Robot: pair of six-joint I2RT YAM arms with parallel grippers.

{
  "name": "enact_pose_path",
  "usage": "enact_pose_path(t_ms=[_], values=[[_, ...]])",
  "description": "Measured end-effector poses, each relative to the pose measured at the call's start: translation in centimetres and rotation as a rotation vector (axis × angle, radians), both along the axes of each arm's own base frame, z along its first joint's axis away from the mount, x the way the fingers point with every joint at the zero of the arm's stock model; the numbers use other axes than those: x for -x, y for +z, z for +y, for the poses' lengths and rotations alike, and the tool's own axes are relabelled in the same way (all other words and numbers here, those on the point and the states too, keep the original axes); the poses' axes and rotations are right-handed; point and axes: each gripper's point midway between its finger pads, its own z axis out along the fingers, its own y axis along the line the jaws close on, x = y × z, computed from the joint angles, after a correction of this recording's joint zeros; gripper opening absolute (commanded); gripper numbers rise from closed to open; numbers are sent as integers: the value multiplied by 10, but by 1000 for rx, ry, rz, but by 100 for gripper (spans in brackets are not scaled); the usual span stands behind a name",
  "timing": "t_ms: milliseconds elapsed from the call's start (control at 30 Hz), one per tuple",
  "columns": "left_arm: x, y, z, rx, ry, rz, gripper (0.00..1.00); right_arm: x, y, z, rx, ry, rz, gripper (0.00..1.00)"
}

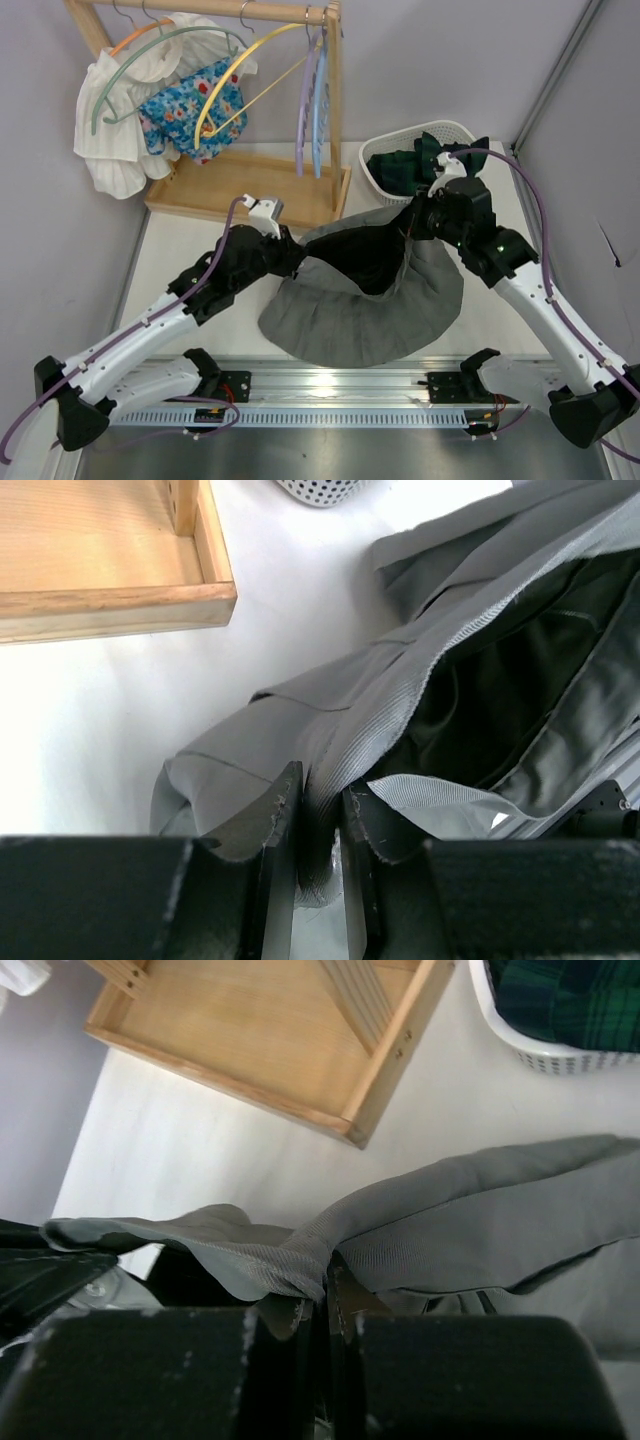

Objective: Place the skirt on the hanger
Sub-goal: Move the skirt to the center of the board

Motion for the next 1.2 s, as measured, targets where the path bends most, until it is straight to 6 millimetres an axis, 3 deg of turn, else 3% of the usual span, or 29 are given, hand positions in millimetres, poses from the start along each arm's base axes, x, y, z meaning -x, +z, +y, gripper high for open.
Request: enact_pose_path(t_ms=[167, 267, 333, 467, 567, 667, 733, 867, 933, 1067, 1200], values=[[1, 8, 2, 8, 1, -19, 25, -1, -8, -3, 18, -13, 13, 0], [-1, 24, 3, -5, -9, -48, 25, -6, -6, -2, 33, -12, 0, 0], [-6, 53, 2, -3, -9, -101, 25, -14, 7, 0, 39, -11, -29, 0], [-13, 123, 2, 55, -4, -236, 25, -35, 55, 1, 34, -43, -133, 0], [-9, 143, 6, 79, -11, -287, 25, -40, 77, -10, 32, -87, -184, 0], [-4, 143, 8, 73, -27, -287, 27, -42, 82, -28, 49, -147, -197, 0], [-1, 141, 8, 64, -43, -288, 35, -41, 81, -38, 63, -176, -192, 0], [6, 129, 1, 53, -108, -282, 71, -35, 82, -51, 77, -201, -199, 0], [7, 122, -7, 49, -133, -265, 82, -31, 80, -53, 78, -198, -195, 0], [8, 97, -38, 6, -175, -214, 93, -27, 66, -52, 83, -195, -158, 0], [31, 66, -80, -67, -249, -175, 95, -26, 44, -52, 98, -198, -92, 0]])
